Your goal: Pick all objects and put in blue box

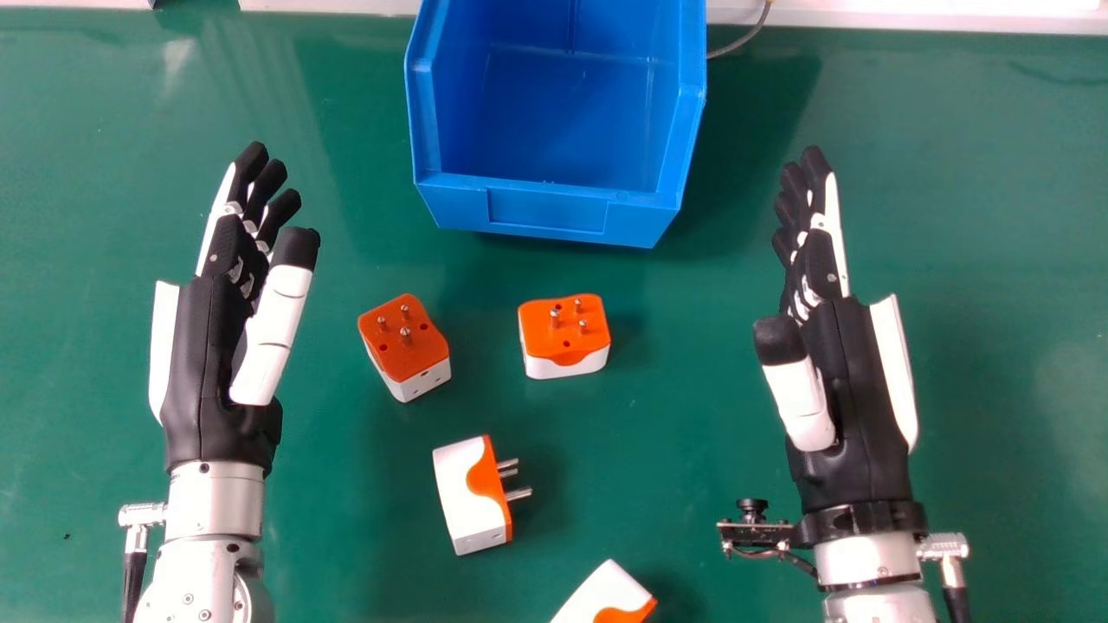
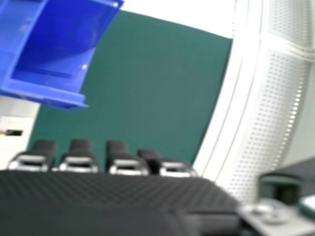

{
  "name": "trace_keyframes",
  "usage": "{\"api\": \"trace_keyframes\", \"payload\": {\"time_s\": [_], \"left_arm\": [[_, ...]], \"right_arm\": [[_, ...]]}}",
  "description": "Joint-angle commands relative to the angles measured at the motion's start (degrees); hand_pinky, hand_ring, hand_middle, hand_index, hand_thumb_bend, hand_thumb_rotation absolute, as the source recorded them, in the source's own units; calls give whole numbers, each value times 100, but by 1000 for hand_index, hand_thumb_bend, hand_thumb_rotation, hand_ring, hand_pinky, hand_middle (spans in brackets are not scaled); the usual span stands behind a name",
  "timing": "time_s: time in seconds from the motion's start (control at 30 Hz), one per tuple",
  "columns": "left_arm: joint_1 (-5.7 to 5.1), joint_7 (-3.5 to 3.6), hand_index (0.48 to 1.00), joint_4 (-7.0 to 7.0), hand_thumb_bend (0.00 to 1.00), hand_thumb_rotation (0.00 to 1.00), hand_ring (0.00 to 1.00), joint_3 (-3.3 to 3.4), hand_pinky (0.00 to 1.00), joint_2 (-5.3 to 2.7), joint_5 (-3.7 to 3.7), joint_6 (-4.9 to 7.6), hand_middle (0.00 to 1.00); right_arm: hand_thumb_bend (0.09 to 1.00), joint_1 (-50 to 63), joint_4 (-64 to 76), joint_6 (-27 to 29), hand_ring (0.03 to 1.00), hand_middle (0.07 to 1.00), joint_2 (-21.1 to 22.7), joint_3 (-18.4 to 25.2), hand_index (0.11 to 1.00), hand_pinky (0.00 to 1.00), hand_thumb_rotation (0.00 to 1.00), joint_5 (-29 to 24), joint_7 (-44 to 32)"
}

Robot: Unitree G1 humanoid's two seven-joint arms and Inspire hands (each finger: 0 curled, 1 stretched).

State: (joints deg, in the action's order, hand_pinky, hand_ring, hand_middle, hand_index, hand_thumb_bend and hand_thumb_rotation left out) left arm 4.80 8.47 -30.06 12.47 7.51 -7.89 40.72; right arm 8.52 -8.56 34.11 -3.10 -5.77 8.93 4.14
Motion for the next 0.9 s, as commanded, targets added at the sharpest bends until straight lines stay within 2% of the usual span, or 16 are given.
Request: {"api": "trace_keyframes", "payload": {"time_s": [0.0, 0.2, 0.3, 0.33, 0.37, 0.43, 0.57, 0.67, 0.77, 0.8, 0.87], "left_arm": [[68, 11, 931, 61, 763, 777, 918, 1, 846, 50, 13, 115, 946], [54, 0, 933, 75, 763, 778, 919, 9, 847, 60, 24, 105, 948], [68, -15, 933, 35, 763, 779, 919, 12, 846, 65, 53, 157, 948], [73, 3, 933, 27, 763, 779, 919, 10, 846, 67, 42, 172, 948], [76, -20, 933, 21, 763, 779, 917, 8, 844, 74, 79, 198, 947], [83, -10, 933, 13, 763, 779, 917, 1, 844, 78, 88, 237, 947], [100, -1, 932, -32, 760, 775, 916, 8, 843, 59, 62, 295, 946], [99, -5, 928, -23, 758, 768, 912, 20, 839, 39, 21, 282, 940], [97, -13, 928, -19, 758, 768, 912, 25, 839, 47, 26, 268, 940], [98, -21, 924, -19, 762, 756, 909, 29, 836, 45, 29, 269, 934], [111, -58, 924, -38, 762, 756, 909, 38, 836, 45, 60, 294, 934]], "right_arm": [[922, -56, 100, 59, 1000, 1000, 21, 8, 1000, 1000, 1000, -58, -1], [922, -18, 164, 14, 1000, 1000, 20, -35, 1000, 1000, 999, -236, -149], [921, 6, 190, 7, 1000, 1000, 2, -36, 1000, 1000, 990, -325, -197], [921, 20, 211, -8, 1000, 1000, -2, -31, 1000, 1000, 990, -292, -173], [917, 32, 231, -19, 1000, 1000, -9, -28, 1000, 1000, 973, -268, -154], [917, 47, 256, -34, 1000, 1000, -14, -28, 1000, 1000, 973, -272, -151], [906, 76, 300, -32, 1000, 1000, -9, -22, 1000, 992, 952, -250, -127], [891, 65, 284, 6, 990, 995, -5, -7, 1000, 970, 912, -197, -77], [891, 53, 275, 3, 990, 995, 10, -7, 1000, 970, 912, -178, -55], [876, 50, 275, -8, 970, 980, 9, -6, 995, 939, 860, -183, -52], [876, 42, 279, -30, 970, 980, 22, 9, 995, 939, 860, -151, -27]]}}
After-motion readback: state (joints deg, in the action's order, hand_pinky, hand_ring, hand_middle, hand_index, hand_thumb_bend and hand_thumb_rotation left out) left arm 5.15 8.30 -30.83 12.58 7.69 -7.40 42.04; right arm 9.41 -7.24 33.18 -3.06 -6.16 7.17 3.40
